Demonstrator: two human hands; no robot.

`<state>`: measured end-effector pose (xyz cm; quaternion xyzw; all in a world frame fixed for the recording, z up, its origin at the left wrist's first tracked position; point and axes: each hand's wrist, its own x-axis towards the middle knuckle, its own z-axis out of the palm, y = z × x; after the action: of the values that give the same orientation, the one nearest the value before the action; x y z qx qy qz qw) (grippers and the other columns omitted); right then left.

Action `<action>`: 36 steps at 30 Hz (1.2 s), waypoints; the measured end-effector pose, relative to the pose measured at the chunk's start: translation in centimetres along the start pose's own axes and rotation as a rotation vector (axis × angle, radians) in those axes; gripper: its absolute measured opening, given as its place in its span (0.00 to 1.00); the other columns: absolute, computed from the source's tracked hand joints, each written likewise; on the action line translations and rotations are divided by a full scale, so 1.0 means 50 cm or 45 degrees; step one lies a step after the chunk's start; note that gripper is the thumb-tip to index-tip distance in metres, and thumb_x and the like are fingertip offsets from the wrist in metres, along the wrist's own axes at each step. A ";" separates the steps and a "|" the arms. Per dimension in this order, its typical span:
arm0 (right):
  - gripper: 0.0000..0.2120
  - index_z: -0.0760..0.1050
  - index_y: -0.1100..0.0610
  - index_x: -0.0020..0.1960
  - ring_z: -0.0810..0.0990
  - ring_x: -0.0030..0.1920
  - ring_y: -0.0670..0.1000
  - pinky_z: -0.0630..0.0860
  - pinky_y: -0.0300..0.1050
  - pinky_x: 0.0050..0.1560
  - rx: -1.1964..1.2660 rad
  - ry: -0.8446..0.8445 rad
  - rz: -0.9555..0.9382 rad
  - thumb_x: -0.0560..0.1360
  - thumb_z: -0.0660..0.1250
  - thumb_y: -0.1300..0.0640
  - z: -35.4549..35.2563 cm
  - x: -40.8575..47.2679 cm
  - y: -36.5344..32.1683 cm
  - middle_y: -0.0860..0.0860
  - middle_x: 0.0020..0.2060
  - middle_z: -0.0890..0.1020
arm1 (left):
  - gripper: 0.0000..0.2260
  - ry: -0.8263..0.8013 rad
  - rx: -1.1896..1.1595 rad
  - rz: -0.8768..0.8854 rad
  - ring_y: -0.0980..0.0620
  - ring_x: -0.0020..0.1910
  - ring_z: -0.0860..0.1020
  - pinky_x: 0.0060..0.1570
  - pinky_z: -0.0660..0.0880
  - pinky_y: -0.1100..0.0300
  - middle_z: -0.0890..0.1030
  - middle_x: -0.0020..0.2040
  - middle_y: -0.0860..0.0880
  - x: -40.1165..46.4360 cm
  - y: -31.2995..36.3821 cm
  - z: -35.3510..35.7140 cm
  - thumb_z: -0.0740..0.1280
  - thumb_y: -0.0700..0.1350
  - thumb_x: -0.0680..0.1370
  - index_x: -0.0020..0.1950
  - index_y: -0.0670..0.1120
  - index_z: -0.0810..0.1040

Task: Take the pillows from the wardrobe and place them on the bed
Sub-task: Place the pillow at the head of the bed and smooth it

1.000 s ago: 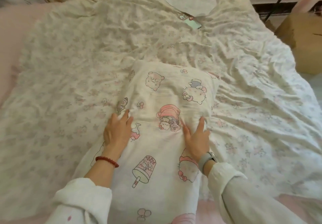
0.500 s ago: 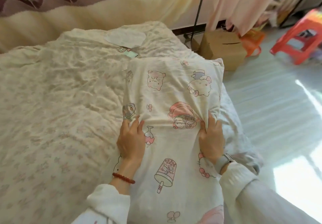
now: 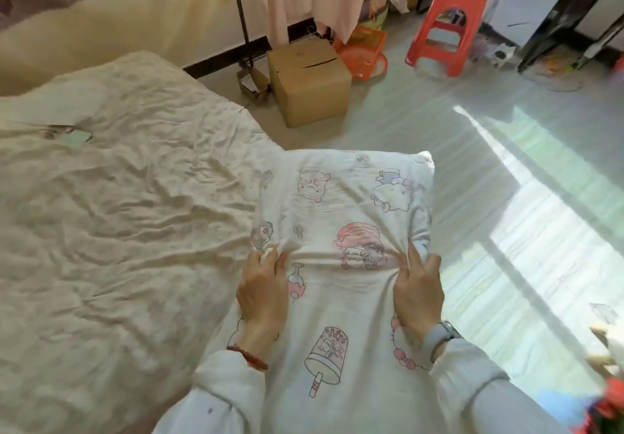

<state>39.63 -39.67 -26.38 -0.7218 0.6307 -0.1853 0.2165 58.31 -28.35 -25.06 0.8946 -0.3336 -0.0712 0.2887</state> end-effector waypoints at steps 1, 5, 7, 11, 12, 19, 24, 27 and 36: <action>0.17 0.68 0.55 0.66 0.74 0.51 0.68 0.75 0.59 0.45 -0.006 -0.008 0.021 0.77 0.57 0.57 -0.017 0.030 0.027 0.65 0.53 0.69 | 0.12 -0.031 0.010 -0.009 0.40 0.41 0.76 0.35 0.73 0.51 0.77 0.46 0.42 0.002 0.035 0.025 0.61 0.49 0.78 0.51 0.43 0.78; 0.15 0.67 0.55 0.64 0.74 0.51 0.66 0.73 0.55 0.45 -0.014 -0.046 0.097 0.78 0.56 0.60 -0.070 0.167 0.093 0.63 0.53 0.69 | 0.11 -0.095 0.005 -0.028 0.39 0.44 0.77 0.39 0.73 0.50 0.77 0.48 0.41 0.054 0.158 0.115 0.62 0.48 0.78 0.54 0.43 0.77; 0.18 0.64 0.55 0.67 0.74 0.51 0.65 0.73 0.54 0.45 0.007 -0.047 0.097 0.78 0.56 0.61 -0.081 0.242 0.101 0.62 0.54 0.69 | 0.13 -0.088 -0.018 -0.044 0.39 0.46 0.77 0.41 0.72 0.50 0.77 0.49 0.41 0.104 0.209 0.153 0.61 0.50 0.78 0.58 0.45 0.74; 0.25 0.57 0.57 0.71 0.72 0.53 0.63 0.74 0.56 0.49 0.021 -0.029 -0.022 0.76 0.55 0.65 -0.082 0.413 0.093 0.62 0.55 0.70 | 0.26 -0.131 -0.035 -0.341 0.38 0.50 0.78 0.47 0.71 0.50 0.80 0.53 0.39 0.265 0.283 0.224 0.51 0.62 0.77 0.65 0.45 0.64; 0.26 0.55 0.57 0.72 0.72 0.53 0.63 0.74 0.56 0.50 0.001 -0.040 -0.044 0.75 0.55 0.66 -0.079 0.462 0.089 0.63 0.55 0.70 | 0.27 -0.182 -0.024 -0.411 0.38 0.51 0.77 0.48 0.70 0.49 0.80 0.53 0.38 0.314 0.297 0.243 0.50 0.63 0.77 0.65 0.44 0.65; 0.30 0.49 0.63 0.73 0.67 0.65 0.65 0.67 0.56 0.62 -0.040 -0.217 0.195 0.77 0.55 0.51 -0.034 0.844 0.004 0.65 0.68 0.65 | 0.13 -0.123 -0.095 -0.396 0.38 0.42 0.77 0.41 0.73 0.51 0.82 0.42 0.39 0.602 0.392 0.363 0.57 0.48 0.79 0.44 0.43 0.77; 0.17 0.65 0.65 0.59 0.72 0.60 0.66 0.70 0.57 0.57 -0.110 -0.242 0.121 0.77 0.57 0.54 0.019 1.010 -0.112 0.67 0.59 0.73 | 0.09 0.095 -0.037 -0.360 0.39 0.43 0.76 0.38 0.69 0.52 0.77 0.47 0.39 0.753 0.427 0.356 0.61 0.43 0.78 0.48 0.41 0.79; 0.10 0.65 0.66 0.54 0.74 0.56 0.67 0.70 0.58 0.54 -0.167 -0.275 -0.003 0.77 0.56 0.59 0.082 1.100 -0.207 0.69 0.54 0.76 | 0.07 0.192 -0.017 -0.436 0.40 0.48 0.74 0.38 0.68 0.50 0.74 0.49 0.40 0.870 0.421 0.340 0.61 0.40 0.78 0.50 0.41 0.78; 0.07 0.65 0.63 0.52 0.75 0.53 0.67 0.70 0.57 0.47 -0.076 -0.386 -0.449 0.78 0.53 0.60 0.344 1.455 -0.598 0.64 0.53 0.73 | 0.12 0.413 0.159 -0.597 0.33 0.47 0.76 0.38 0.69 0.47 0.75 0.58 0.36 1.299 0.320 0.300 0.55 0.42 0.80 0.56 0.36 0.72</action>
<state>83.63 -107.07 -24.88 -0.8465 0.4603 -0.0911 0.2516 94.44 -86.59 -24.18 0.9631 -0.0710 0.0286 0.2582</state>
